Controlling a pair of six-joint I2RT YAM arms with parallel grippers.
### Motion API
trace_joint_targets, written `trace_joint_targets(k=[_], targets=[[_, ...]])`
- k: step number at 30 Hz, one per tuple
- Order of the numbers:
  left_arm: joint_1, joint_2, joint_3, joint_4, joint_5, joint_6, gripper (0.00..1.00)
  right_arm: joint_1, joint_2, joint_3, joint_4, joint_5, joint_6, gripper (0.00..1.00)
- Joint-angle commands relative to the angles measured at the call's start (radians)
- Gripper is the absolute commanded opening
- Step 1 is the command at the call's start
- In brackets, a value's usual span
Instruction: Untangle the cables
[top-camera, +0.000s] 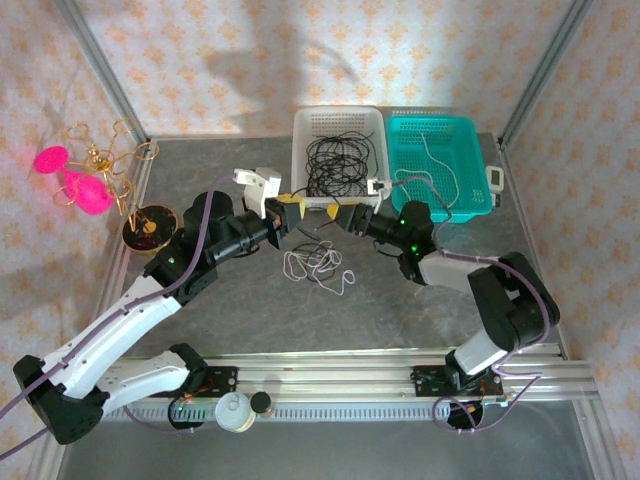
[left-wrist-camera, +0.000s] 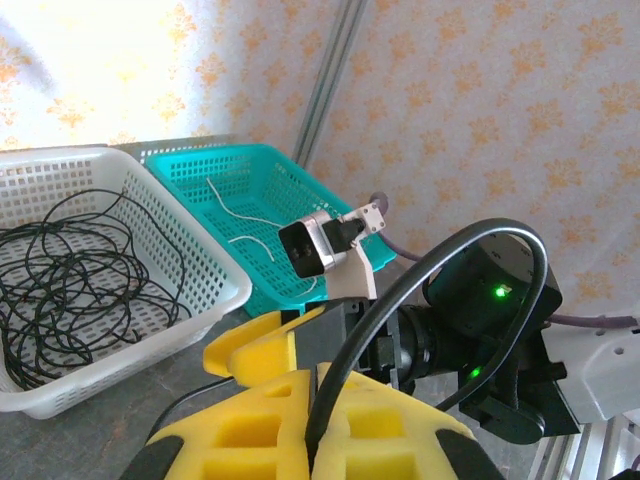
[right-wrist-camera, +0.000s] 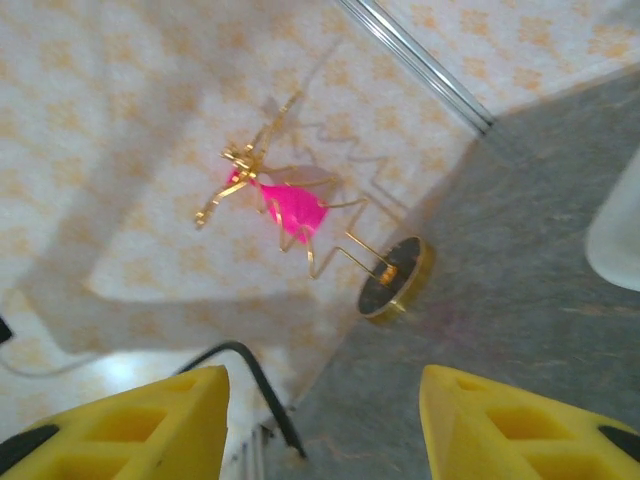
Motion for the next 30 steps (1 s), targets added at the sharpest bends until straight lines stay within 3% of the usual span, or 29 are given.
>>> trace_joint_targets(k=[1, 10, 18, 23, 30], targets=[[-0.005, -0.002, 0.013, 0.047, 0.026, -0.006, 0.0, 0.001, 0.024, 0.006, 0.182, -0.031, 0.162, 0.51], [-0.005, 0.012, 0.031, 0.053, 0.025, 0.003, 0.0, 0.03, 0.098, 0.031, 0.169, -0.011, 0.223, 0.35], [-0.005, 0.01, 0.042, 0.041, 0.022, 0.013, 0.0, 0.032, 0.115, 0.043, 0.173, 0.002, 0.215, 0.0], [-0.003, 0.01, 0.089, 0.069, -0.048, 0.048, 0.0, 0.029, 0.121, 0.015, 0.07, 0.05, 0.185, 0.0], [0.001, 0.034, 0.141, 0.234, -0.164, 0.121, 0.0, 0.029, 0.116, -0.043, -0.097, 0.076, 0.179, 0.0]])
